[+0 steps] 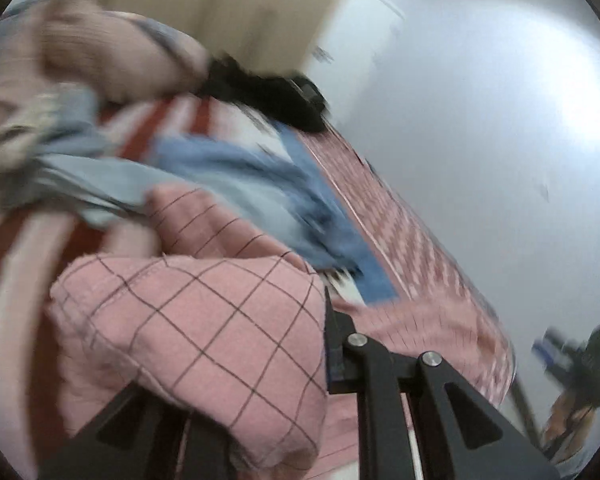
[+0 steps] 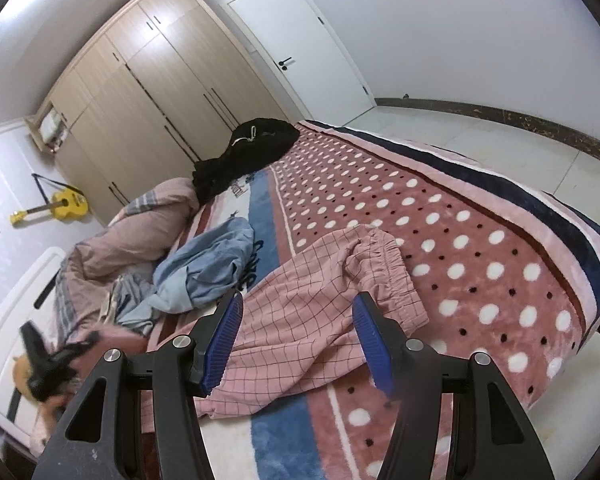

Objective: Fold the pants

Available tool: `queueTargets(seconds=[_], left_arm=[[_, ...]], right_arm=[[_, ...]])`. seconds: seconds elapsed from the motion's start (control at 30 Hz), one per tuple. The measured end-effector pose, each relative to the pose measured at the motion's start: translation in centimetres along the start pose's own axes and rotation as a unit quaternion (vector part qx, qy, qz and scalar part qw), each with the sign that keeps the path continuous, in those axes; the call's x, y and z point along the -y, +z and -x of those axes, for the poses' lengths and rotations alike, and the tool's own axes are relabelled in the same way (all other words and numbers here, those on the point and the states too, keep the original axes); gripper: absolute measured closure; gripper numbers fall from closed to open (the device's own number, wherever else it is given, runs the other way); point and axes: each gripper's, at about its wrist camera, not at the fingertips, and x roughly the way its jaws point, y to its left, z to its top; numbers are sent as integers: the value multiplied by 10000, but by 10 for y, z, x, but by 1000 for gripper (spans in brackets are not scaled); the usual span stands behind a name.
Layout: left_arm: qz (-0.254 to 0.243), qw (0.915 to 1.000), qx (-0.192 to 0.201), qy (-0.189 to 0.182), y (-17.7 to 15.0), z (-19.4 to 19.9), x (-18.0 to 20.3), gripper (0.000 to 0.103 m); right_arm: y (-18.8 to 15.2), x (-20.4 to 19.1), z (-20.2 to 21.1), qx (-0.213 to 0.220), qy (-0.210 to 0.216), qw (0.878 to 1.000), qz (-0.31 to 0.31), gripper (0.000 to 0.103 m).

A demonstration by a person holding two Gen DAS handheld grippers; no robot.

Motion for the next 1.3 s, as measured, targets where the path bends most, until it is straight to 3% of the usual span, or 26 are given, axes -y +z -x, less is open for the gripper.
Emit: queueTargets(seconds=[0.1,0.17,0.23,0.33,0.47,0.53,0.7,0.83,0.9,1.03,1.1,1.13,1.17,1.3], left_arm=[[-291,9980,-557,-3,-27,-51,32,90],[-522,9950,-841,125,-45,-66,43,75],[-762,9908,-1118,66,-60,-69,51,31],[-863,9925,-865,-73,-64,-39,52,15],[-772,9955,-534,-107,-54,7,35,9],[-759,9967,-295,66,-48,34,19,5],[-791,9912,-58,1062,-48,70,-38,4],[-298,9912,-74,1289,-58,80,-88,4],[-117,9904,-91,1371,-66,82,-106,4],[53,9910,-102,1332,-76,78,-125,4],[96,9914,-98,1300,-80,77,-127,4],[110,9917,-96,1274,-81,77,-128,4],[113,9919,-98,1258,-82,76,-128,4],[99,9932,-139,1150,-87,72,-124,4]], right_arm=[[-1,8,1,-39,14,10000,-45,49],[-2,10,1,-73,-3,10000,-18,49],[-3,10,0,-130,-20,9999,71,49],[-7,7,-7,-260,-31,9994,240,49],[-16,-12,-29,-522,187,9977,383,49],[-21,-28,-45,-673,331,9959,504,48],[-54,-100,-99,-1213,824,9839,1025,33],[-99,-166,-141,-1588,1087,9662,1717,13],[-124,-194,-163,-1738,1038,9574,2061,13],[-154,-228,-193,-1480,269,9527,2642,13],[-162,-232,-204,-1276,-220,9494,2860,33],[-162,-230,-205,-1146,-419,9502,2866,67],[-159,-223,-203,-998,-621,9547,2734,85],[-145,-192,-186,-1111,-438,9680,2207,91]])
